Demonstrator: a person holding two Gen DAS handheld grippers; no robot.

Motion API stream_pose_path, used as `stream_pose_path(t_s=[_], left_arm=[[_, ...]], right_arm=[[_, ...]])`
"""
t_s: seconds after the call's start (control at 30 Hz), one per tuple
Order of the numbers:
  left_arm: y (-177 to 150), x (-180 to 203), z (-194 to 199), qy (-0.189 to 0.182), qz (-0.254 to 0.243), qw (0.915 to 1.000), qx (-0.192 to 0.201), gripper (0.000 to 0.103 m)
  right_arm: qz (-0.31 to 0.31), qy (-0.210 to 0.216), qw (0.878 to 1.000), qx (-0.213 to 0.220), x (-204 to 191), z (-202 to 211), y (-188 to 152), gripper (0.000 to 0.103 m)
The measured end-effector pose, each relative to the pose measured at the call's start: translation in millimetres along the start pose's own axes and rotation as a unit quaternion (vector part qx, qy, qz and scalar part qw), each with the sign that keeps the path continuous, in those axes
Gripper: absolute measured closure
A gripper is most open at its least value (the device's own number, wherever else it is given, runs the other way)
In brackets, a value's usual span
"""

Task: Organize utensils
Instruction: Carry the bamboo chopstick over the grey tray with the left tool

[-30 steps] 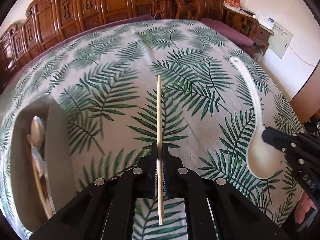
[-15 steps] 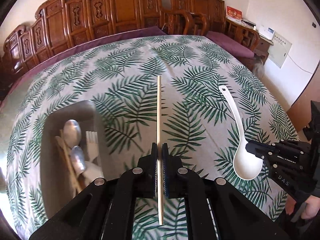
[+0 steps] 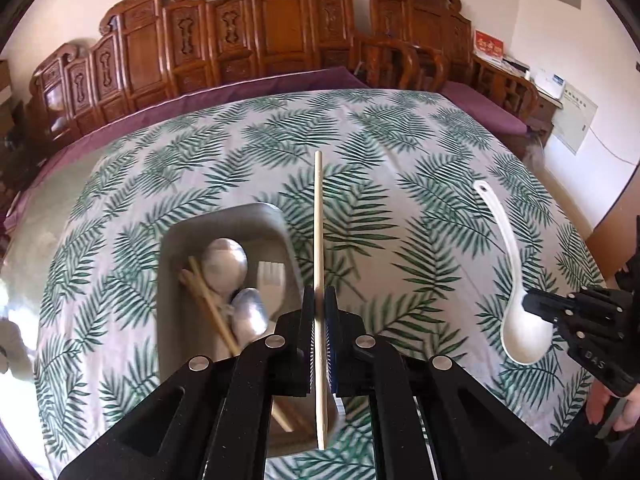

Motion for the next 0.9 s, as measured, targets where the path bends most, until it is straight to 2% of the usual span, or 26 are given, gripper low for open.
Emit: stream_pose_path(t_s=[0.37, 0.67, 0.9], left_arm=[[-5, -46, -15, 0.021, 0.03, 0.9993, -0.008, 0.099], [-33, -65, -40, 0.033, 0.044, 0.9979, -0.034, 0.099], [-40, -74, -48, 0.037, 0.051, 0.997, -0.044, 0.099]], right_arm=[[0.032, 0.016, 0.999, -0.004, -35, -12, 10, 0.098], [0.047, 0.023, 0.999, -0.011, -52, -20, 13, 0.098], [0.051, 0.022, 0.998, -0.018, -55, -25, 12, 0.098]])
Point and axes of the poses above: each gripper's, at about its wrist camera, not at the fingertips, and z roughly against the way its jaws point, x to its right, y to its top, the point moved 4 cm from there along -z, roughly the way its jaws point, and after that the axes turned 11 degrees about y, right-handed, at the moved point
